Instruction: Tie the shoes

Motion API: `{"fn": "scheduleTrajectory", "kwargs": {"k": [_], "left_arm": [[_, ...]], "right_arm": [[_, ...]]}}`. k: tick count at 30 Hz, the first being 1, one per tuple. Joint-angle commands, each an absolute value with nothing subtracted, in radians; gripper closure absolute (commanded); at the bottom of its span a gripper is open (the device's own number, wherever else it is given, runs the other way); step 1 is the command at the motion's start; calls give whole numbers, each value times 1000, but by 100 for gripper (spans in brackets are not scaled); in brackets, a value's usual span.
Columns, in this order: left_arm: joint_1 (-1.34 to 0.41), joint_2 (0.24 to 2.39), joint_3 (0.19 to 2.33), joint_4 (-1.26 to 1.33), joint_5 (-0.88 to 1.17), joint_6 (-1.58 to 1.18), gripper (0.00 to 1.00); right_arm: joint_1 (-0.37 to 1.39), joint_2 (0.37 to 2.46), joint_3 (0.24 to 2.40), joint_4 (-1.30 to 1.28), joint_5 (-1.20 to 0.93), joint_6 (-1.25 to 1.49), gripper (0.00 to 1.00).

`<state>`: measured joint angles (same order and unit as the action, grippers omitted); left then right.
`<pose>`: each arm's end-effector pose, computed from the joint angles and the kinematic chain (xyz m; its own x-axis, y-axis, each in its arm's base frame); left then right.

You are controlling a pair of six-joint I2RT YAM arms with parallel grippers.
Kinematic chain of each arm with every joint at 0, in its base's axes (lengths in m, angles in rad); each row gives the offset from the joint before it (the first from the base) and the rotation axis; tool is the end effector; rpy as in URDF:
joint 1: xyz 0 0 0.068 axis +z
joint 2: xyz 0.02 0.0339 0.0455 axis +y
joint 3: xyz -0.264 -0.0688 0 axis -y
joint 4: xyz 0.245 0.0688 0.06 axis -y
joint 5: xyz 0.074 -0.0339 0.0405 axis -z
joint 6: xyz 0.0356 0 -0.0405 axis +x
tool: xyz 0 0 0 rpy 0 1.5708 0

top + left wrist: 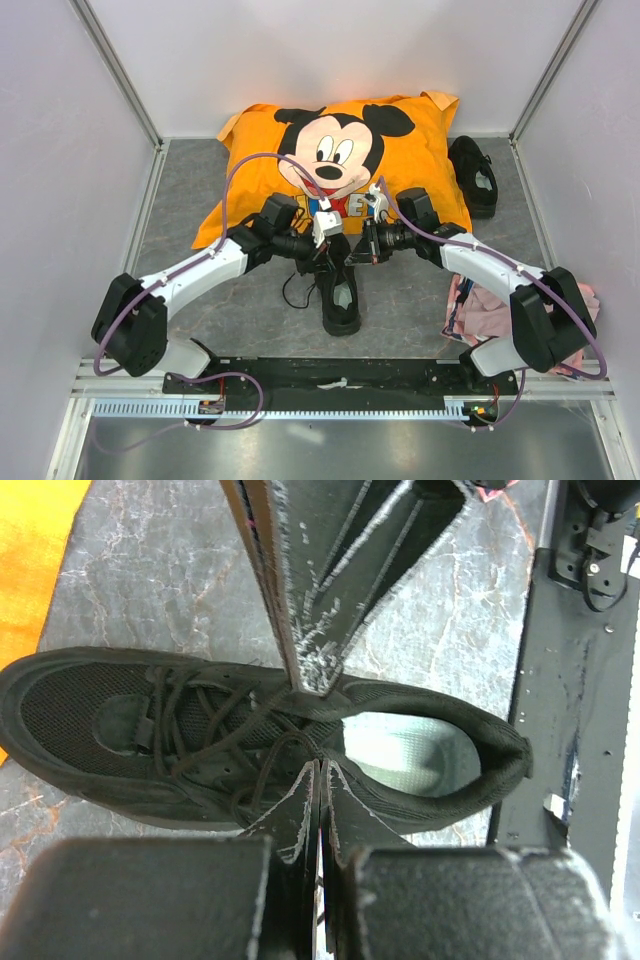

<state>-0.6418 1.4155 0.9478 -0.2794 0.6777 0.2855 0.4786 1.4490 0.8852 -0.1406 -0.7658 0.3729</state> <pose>0.2266 -0.1972 0.2483 -0.2872 0.4885 -0.8240 0.9543 0.2200 -0.2022 0.2576 0.1615 0.2308 -0.8270 -0.1333 -0.5461 -0.5363 0.4780 0.6956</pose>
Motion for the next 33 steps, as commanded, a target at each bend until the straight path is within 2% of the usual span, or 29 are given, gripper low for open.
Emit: {"fn": "scheduleTrajectory", "kwargs": {"k": [1,7,14,19,28,33], "left_arm": [[-647,1443,1002,-210,644,285,98],[-652,1468,993,-138,635,236,98],[-660,1500,966,-51,663,175,98],[-663,1519,947,-6,696,123,98],[-661,1540,879,132,724,-12,98],[-660,1549,853,172,753,-57,99]], "right_arm": [[474,1416,879,-103,-799,350,100],[476,1411,877,-101,-810,353,99],[476,1417,879,-89,-818,371,92],[474,1422,876,-71,-822,396,90],[442,1390,850,-95,-834,379,70],[384,1388,845,-123,-830,370,68]]}}
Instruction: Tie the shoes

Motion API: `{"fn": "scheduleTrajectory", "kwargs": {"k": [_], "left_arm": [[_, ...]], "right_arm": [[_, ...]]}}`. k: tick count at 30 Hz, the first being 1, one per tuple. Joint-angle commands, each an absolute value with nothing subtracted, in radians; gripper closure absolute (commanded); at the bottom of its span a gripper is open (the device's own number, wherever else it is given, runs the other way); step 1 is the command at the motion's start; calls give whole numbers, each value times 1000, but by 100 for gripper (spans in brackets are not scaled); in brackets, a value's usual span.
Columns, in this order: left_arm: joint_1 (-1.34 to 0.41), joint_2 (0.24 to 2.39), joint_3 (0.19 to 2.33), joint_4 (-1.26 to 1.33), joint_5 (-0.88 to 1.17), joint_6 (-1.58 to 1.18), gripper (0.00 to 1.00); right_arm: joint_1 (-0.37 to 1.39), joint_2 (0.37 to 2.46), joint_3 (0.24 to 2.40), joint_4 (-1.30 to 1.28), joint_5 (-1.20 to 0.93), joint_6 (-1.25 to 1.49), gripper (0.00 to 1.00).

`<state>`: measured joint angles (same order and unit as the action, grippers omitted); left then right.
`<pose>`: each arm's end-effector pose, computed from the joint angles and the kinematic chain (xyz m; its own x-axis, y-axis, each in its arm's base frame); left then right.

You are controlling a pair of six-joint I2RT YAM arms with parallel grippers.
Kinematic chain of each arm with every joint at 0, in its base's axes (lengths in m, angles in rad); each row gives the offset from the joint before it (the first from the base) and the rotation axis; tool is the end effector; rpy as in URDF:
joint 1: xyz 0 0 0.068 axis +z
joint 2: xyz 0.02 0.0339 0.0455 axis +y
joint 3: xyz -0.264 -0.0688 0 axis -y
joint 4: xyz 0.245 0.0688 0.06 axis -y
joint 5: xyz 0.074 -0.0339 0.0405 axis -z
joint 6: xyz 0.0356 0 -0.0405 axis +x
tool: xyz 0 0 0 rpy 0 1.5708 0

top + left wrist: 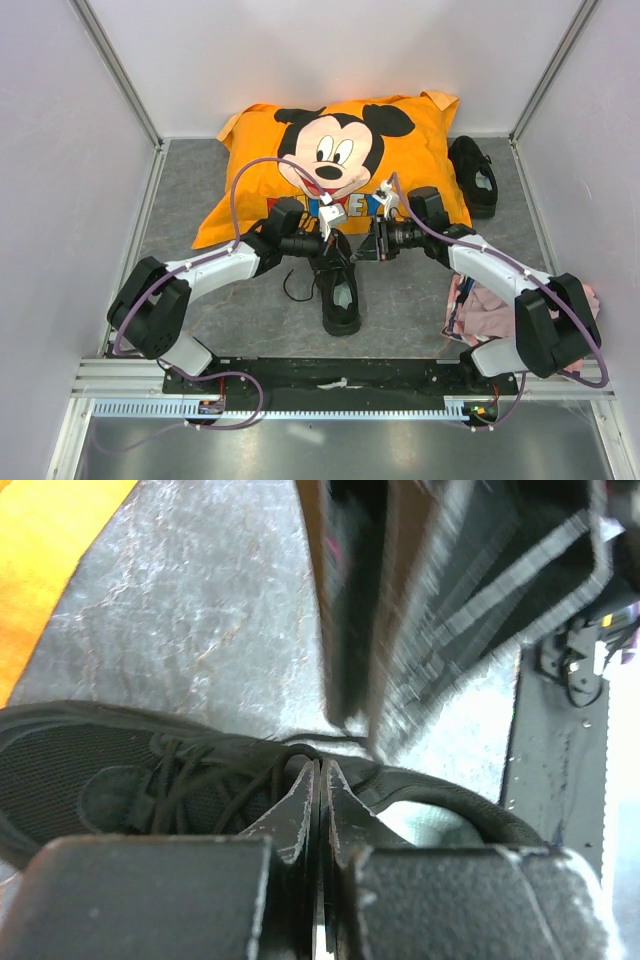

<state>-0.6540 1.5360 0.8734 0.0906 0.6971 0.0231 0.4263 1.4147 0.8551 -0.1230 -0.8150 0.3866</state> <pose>0.2449 -0.2165 0.2191 -0.4088 0.3357 -0.8486 0.9045 0.2724 -0.3280 0.2577 0.1455 0.2330 -0.8327 -0.0942 -0.5456 -0.5223 0.4605 0.7177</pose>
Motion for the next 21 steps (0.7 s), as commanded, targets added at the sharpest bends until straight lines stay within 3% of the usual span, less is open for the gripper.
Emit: {"fn": "scheduleTrajectory", "kwargs": {"k": [1,6,10,21], "left_arm": [[-658,1552,853,173,756,-58,99],[-653,1555,851,170,756,-57,98],[-653,1557,854,163,753,-48,98],[-653,1565,862,140,744,-31,98]], "right_arm": [[364,1387,839,-129,-828,374,67],[331,1394,798,-126,-782,414,69],[328,1420,758,-98,-741,462,76],[339,1528,733,133,-897,672,70]]}}
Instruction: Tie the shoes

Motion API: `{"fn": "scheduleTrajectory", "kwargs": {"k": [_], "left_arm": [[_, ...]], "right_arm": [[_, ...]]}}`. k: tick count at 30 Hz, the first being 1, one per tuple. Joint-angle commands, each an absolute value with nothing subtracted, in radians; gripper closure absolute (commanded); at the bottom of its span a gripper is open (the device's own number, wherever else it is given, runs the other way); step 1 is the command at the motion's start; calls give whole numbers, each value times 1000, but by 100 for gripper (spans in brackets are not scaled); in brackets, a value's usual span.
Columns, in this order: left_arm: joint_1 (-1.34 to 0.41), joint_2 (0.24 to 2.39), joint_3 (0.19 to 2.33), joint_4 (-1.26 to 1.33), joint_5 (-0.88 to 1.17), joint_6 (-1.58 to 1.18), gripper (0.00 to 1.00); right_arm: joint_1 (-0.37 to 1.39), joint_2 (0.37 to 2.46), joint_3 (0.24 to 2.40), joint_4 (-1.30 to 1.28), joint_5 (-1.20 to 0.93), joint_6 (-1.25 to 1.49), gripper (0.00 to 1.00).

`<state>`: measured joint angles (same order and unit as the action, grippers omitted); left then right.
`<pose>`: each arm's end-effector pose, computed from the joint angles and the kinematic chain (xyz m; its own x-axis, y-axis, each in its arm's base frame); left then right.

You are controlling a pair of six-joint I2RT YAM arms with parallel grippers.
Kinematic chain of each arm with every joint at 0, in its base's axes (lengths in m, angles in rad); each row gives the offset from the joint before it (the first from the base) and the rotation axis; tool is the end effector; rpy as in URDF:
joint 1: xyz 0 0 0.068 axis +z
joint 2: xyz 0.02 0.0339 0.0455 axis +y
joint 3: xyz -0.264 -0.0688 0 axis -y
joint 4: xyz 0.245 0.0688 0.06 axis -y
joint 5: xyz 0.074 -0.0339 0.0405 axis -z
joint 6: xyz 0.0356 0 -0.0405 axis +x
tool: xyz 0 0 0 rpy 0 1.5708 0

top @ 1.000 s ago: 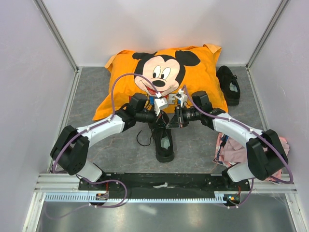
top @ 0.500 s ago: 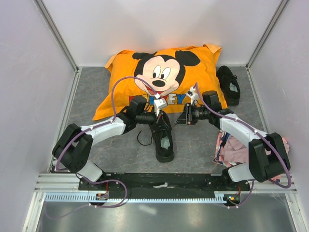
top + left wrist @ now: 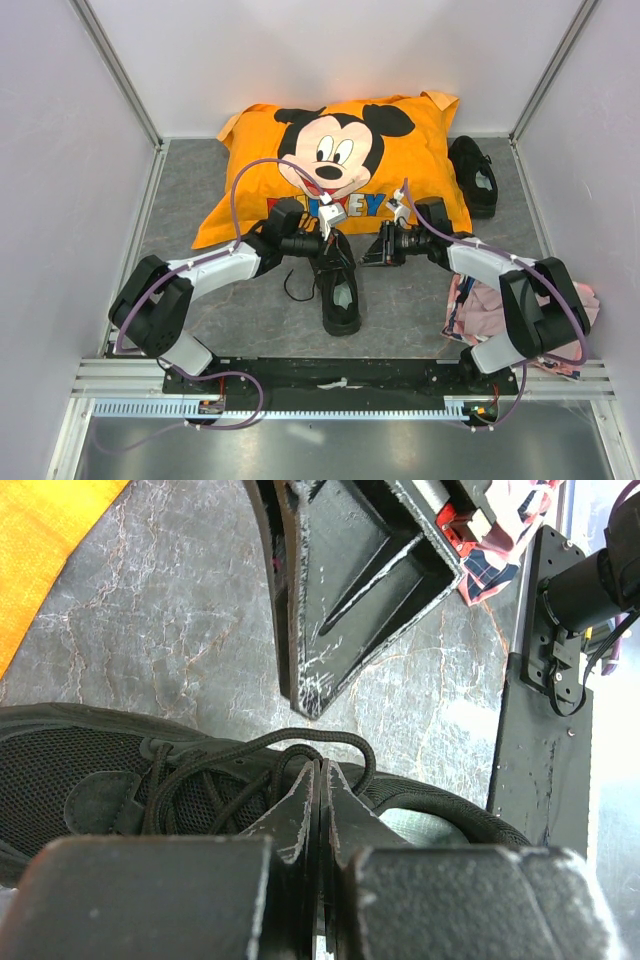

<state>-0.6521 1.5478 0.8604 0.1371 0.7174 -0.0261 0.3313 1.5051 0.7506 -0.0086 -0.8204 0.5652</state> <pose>0.2459 -0.2172 0.2156 -0.4391 0.3105 -0.8431 0.8915 0.2670 -0.3659 0.2689 0.1200 0.1849 -0.9384 0.0634 -0.3395 -0.2594 0.5198 0.8140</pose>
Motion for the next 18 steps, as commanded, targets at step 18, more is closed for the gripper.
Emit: {"fn": "scheduleTrajectory", "kwargs": {"k": [18], "left_arm": [[-653,1571,864,130,755,-18,98]], "right_arm": [[348,1583,701,324,-959,861,64]]}}
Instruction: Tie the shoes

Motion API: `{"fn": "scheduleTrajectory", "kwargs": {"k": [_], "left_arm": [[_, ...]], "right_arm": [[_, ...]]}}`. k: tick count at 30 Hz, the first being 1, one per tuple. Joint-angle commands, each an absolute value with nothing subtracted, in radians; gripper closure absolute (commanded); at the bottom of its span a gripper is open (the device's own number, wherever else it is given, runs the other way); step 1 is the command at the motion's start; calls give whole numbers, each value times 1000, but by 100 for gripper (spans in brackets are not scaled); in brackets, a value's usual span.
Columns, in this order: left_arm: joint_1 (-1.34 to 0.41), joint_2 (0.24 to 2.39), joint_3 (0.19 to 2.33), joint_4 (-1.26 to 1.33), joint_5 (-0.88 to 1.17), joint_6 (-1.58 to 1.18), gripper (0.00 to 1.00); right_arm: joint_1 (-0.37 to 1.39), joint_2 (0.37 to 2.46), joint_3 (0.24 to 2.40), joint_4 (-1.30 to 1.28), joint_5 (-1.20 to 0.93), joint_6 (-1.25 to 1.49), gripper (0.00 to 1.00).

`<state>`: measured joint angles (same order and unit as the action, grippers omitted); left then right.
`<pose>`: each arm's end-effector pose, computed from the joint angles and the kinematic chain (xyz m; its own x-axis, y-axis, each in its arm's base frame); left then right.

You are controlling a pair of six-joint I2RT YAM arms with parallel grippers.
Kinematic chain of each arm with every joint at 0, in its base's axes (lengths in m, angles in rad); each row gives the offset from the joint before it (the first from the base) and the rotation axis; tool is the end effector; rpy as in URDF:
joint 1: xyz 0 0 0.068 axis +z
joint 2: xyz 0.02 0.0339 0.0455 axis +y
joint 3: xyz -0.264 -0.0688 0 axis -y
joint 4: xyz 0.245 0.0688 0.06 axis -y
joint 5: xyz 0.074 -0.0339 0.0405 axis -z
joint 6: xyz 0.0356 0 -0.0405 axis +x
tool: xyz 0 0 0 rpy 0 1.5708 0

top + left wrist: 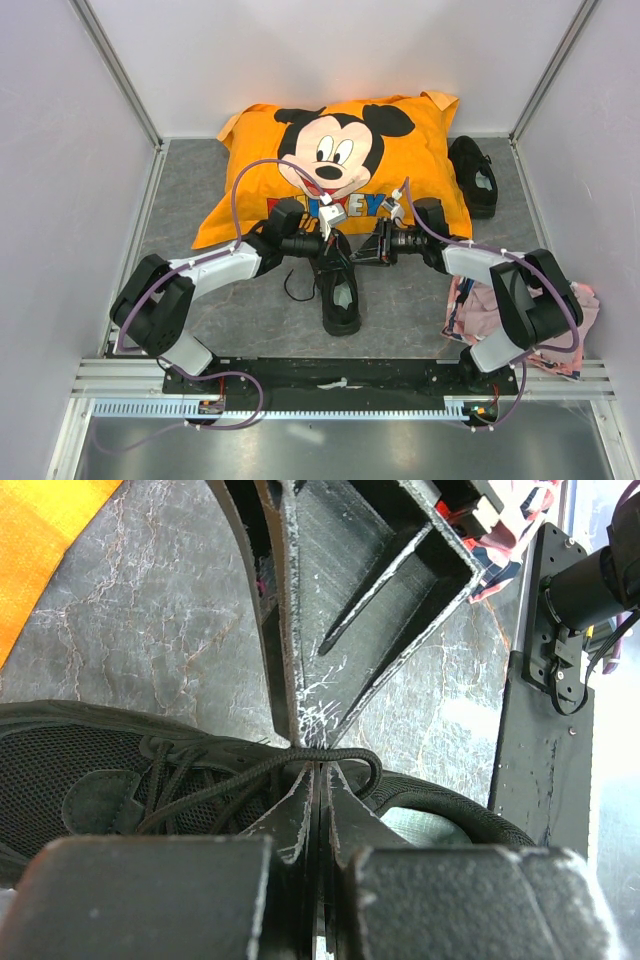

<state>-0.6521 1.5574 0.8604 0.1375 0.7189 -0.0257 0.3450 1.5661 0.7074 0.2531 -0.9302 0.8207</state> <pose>0.2467 -0.2178 0.2127 -0.4449 0.3153 -0.8383 0.8892 0.2676 -0.3712 0.2751 0.1292 0.1770 -0.9669 0.1172 -0.2266 -0.1687 0.3723 0.9126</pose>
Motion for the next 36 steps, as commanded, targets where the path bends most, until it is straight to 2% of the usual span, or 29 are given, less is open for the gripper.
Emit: {"fn": "scheduleTrajectory", "kwargs": {"k": [1,5,10,13,14,16,17,21,23,24,27,33,36], "left_arm": [[-653,1571,864,130,755,-18,98],[-653,1569,865,133,758,-20,99],[-653,1571,865,144,761,-25,98],[-653,1572,865,150,762,-28,98],[-653,1572,865,150,762,-28,98],[-653,1571,865,150,761,-25,98],[-653,1569,865,149,759,-23,98],[-653,1560,870,114,758,-8,97],[-649,1530,884,74,759,43,87],[-646,1514,885,24,759,61,76],[-615,1436,894,-107,761,132,62],[-519,1286,876,-284,761,328,44],[-509,1255,833,-333,706,446,42]], "right_arm": [[348,1586,701,324,-959,861,64],[351,1603,699,330,-962,874,65],[351,1631,703,353,-980,910,73],[353,1637,704,357,-986,923,79],[351,1643,706,363,-989,928,86],[351,1644,707,376,-1009,949,92],[351,1647,713,373,-1014,950,99],[338,1631,723,353,-1022,934,100],[331,1603,726,300,-999,887,100],[325,1589,730,269,-988,861,100],[322,1552,753,167,-945,769,100],[322,1502,824,16,-875,608,100],[322,1493,862,-78,-841,519,100]]}}
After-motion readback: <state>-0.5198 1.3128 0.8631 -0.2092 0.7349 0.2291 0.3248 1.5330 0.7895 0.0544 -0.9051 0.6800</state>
